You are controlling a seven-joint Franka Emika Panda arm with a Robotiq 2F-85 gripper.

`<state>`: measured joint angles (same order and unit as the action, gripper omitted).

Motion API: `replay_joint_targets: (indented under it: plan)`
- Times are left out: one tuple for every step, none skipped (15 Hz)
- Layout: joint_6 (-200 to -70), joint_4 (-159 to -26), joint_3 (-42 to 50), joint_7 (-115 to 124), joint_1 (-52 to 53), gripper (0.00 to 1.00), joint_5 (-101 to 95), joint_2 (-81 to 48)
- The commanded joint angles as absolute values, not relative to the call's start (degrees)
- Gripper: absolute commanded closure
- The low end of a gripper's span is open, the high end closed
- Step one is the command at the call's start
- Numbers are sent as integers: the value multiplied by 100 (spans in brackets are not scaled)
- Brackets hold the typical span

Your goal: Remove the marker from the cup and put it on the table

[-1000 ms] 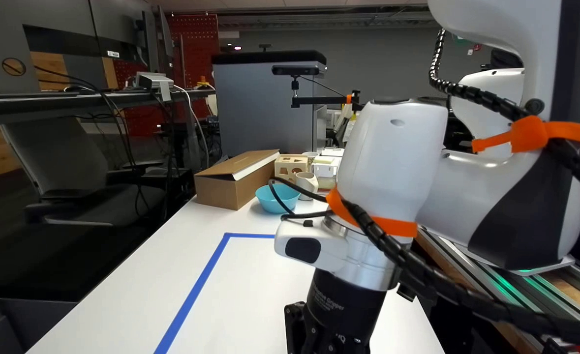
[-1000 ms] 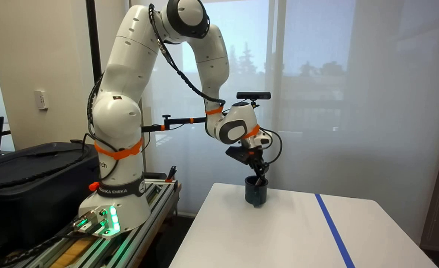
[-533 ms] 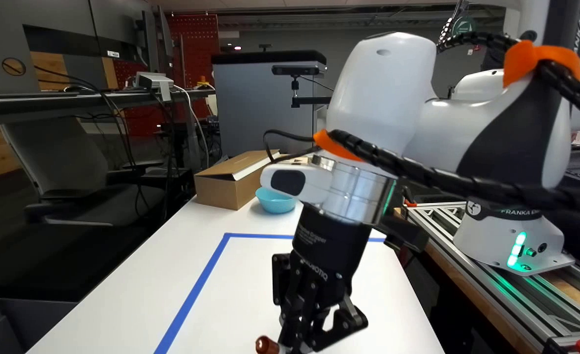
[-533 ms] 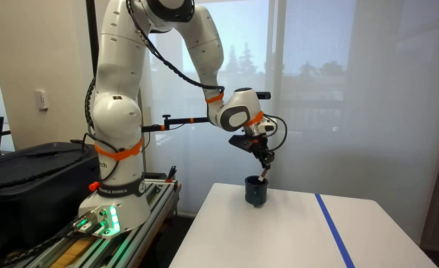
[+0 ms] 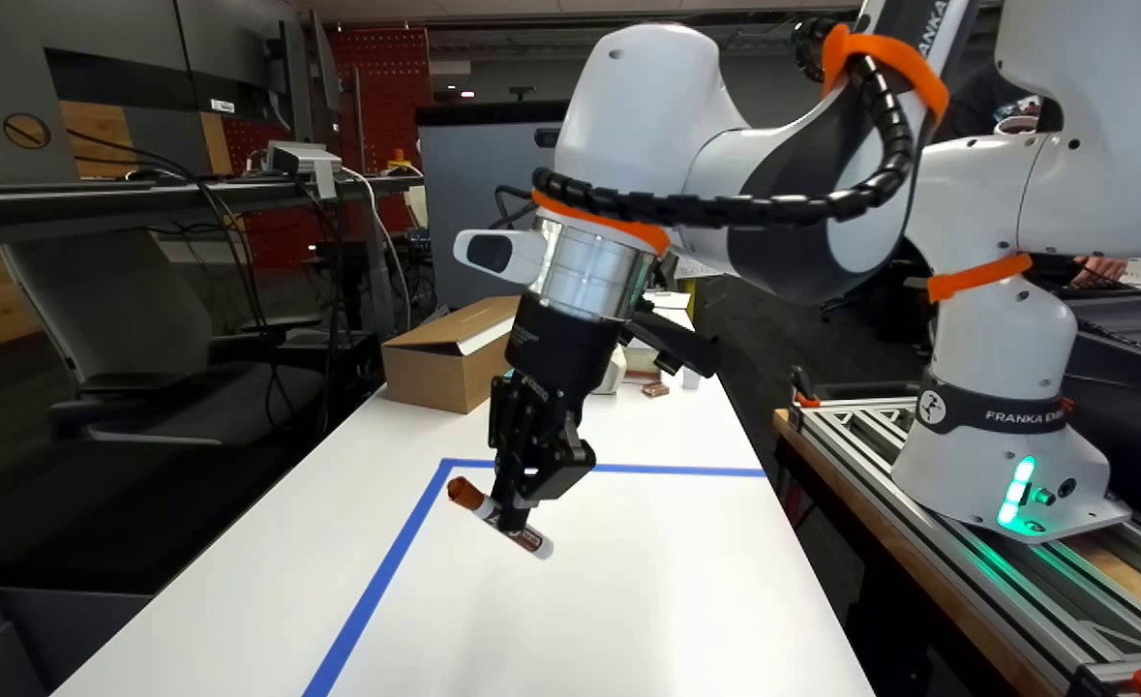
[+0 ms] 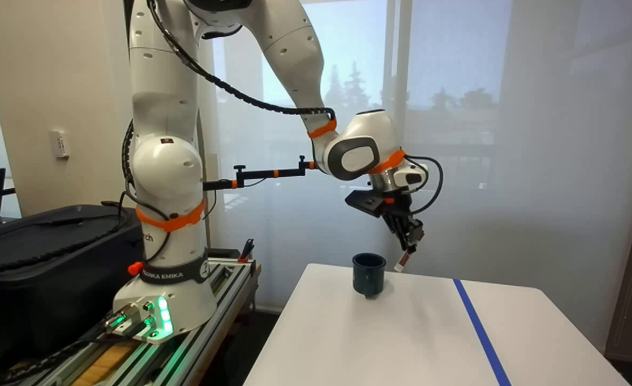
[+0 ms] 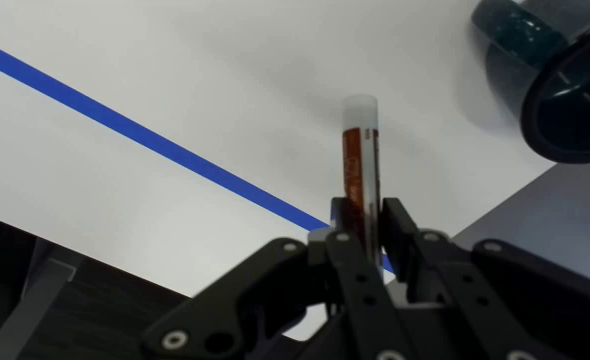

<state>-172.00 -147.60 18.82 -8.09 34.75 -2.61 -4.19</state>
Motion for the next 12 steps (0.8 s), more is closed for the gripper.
replay_joint_targets:
  plan:
    - [-16756, -14662, 1001, -803, 2194, 95, -442, -520]
    - [-16741, -14629, 791, -811, 1885, 95, -422, -634]
    - [-16720, -14578, 624, -858, 1614, 95, -370, -780]
    - [-16658, -14543, 388, -1076, 1342, 95, -130, -886]
    - [-16666, -14473, 278, -1100, 1121, 95, -154, -1064]
    - [-16603, -14406, 147, -1160, 917, 95, -117, -1199]
    - [-16581, -14329, -49, -1340, 675, 95, 34, -1388]
    - [-16558, -14249, -119, -1357, 519, 95, -26, -1538]
    - [-16579, -14158, -179, -1388, 379, 95, -86, -1732]
    - [-16598, -14081, -227, -1401, 268, 95, -146, -1888]
    - [-16571, -14007, -302, -1453, 142, 95, -141, -2022]
    - [-16580, -13919, -300, -1416, 89, 95, -199, -2179]
